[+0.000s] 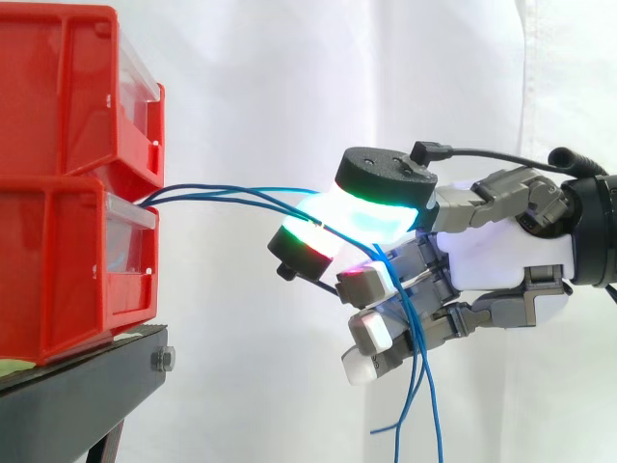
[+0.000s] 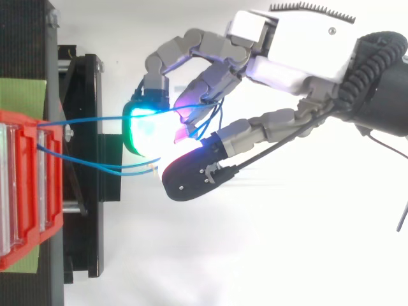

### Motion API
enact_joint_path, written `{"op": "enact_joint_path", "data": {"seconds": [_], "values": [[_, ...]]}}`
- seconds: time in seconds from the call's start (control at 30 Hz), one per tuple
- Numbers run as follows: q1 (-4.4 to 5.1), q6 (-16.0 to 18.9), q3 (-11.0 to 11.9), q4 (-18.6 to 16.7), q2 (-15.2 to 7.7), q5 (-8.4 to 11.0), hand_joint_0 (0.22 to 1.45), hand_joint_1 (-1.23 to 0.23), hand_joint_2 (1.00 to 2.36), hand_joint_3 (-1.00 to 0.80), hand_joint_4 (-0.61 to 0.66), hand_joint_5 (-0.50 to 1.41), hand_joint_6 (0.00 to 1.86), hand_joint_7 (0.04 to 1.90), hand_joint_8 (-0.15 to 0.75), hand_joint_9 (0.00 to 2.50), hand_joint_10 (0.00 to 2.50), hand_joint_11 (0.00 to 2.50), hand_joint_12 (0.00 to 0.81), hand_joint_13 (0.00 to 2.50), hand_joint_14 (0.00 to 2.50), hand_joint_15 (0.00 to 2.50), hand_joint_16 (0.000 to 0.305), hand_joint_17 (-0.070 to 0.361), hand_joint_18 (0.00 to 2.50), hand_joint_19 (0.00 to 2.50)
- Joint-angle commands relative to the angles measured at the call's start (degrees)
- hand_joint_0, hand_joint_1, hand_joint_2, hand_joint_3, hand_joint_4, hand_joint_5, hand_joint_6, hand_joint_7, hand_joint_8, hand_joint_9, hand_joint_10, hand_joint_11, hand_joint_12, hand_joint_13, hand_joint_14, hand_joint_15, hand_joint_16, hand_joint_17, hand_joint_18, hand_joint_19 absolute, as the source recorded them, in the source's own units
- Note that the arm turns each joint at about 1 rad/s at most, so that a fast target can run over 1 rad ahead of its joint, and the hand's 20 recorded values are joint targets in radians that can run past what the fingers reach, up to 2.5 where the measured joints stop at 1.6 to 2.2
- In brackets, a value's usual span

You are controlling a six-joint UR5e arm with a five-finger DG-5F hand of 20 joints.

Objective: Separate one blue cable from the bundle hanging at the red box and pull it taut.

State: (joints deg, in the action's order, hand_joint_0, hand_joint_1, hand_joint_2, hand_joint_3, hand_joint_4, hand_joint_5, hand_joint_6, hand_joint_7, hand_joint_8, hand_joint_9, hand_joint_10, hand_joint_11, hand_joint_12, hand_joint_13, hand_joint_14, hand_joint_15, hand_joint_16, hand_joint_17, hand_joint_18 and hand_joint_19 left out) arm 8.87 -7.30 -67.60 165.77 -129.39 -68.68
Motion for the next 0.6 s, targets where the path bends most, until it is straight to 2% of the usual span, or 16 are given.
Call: {"op": "enact_joint_path", "data": {"seconds": [0.0, 0.17, 0.23, 0.4, 0.43, 0.57], "values": [[-0.26, -0.08, 0.01, 0.52, 0.37, 0.04, 0.68, -0.95, 1.0, -0.5, -0.08, -0.23, 0.91, 0.92, 0.208, 1.0, 0.02, 1.17, 0.323, 0.94, 0.03, 0.78, 0.046, 0.104, 0.58, 0.51], [-0.52, -0.17, -0.08, 0.61, 0.37, 0.21, 0.56, -0.96, 1.0, -0.5, -0.06, -0.24, 0.89, 0.9, 0.223, 1.0, 0.02, 1.17, 0.328, 0.93, 0.03, 0.78, 0.048, 0.108, 0.58, 0.52], [-0.7, -0.34, -0.08, 0.61, 0.37, 0.21, 0.51, -0.91, 1.0, -0.5, -0.03, -0.24, 0.88, 0.84, 0.24, 1.02, 0.02, 1.17, 0.34, 0.95, 0.03, 0.77, 0.05, 0.113, 0.59, 0.53], [-1.05, -0.78, 0.01, 0.43, 0.28, 0.3, 0.51, -0.71, 1.0, -0.5, -0.01, -0.23, 0.86, 0.82, 0.253, 1.07, 0.02, 1.17, 0.352, 1.0, 0.03, 0.78, 0.052, 0.117, 0.6, 0.54], [-1.14, -0.78, -0.08, 0.43, 0.28, 0.3, 0.52, -0.63, 1.0, -0.5, -0.01, -0.22, 0.85, 0.83, 0.253, 1.08, 0.02, 1.17, 0.348, 1.0, 0.03, 0.78, 0.051, 0.116, 0.6, 0.55], [-1.14, -0.96, 0.01, 0.08, 0.28, 0.3, 0.56, -0.53, 1.0, -0.5, -0.01, -0.22, 0.85, 0.86, 0.245, 1.1, 0.02, 1.18, 0.338, 1.01, 0.03, 0.78, 0.05, 0.112, 0.6, 0.56]]}}
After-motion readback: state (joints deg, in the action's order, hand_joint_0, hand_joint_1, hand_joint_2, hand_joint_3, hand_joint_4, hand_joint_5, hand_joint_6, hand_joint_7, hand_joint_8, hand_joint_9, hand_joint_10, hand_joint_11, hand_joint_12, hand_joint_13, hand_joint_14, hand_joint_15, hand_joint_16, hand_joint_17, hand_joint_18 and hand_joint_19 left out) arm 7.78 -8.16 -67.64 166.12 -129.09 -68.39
